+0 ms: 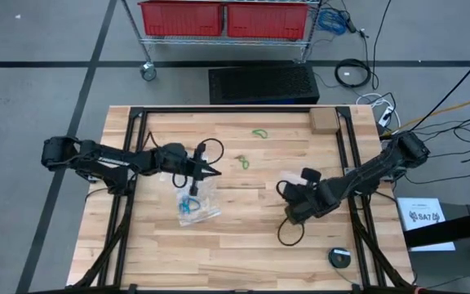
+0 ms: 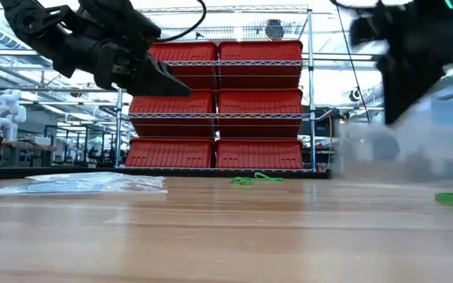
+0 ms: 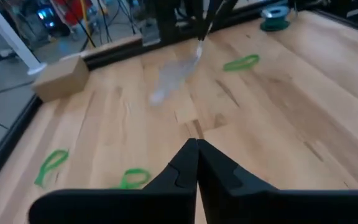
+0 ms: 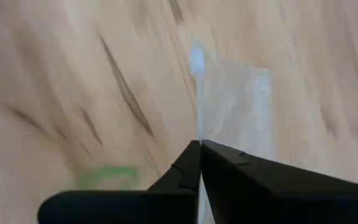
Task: Sort rubber bands
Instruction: Open the middle right transparent zip bag
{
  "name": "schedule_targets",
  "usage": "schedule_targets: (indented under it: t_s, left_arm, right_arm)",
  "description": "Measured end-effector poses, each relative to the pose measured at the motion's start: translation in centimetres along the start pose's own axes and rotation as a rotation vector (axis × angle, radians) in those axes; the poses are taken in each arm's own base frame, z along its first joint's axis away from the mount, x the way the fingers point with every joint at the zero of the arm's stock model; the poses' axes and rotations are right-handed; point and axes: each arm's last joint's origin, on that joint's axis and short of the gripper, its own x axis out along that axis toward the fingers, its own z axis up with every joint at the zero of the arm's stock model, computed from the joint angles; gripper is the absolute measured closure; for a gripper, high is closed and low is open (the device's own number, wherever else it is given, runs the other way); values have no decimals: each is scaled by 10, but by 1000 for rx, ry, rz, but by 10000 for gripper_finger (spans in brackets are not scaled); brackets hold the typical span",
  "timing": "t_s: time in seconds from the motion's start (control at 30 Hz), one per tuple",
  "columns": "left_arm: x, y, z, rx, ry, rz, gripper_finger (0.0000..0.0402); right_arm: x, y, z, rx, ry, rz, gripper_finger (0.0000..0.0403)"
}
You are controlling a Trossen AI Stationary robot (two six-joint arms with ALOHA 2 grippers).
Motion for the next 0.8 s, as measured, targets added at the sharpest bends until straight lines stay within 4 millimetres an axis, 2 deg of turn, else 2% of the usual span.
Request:
schedule_targets:
  t_s: [0.13,0.27,0.57,0.8]
  left_arm:
    - [0,2,3,15,-38,13,378]
    - [0,-1,12,30,-113,6,351]
    - [9,-9,34,-71,-181,-68,255]
    - [30,-4,42,-94,-97,-90,242]
  right_arm:
    - [-30,2,22,-11,-106,64,402]
    - [-44,-1,43,14,-196,114,402]
    - [-43,-16,85,-24,-355,240,403]
    - [-40,-24,95,-53,-398,245,403]
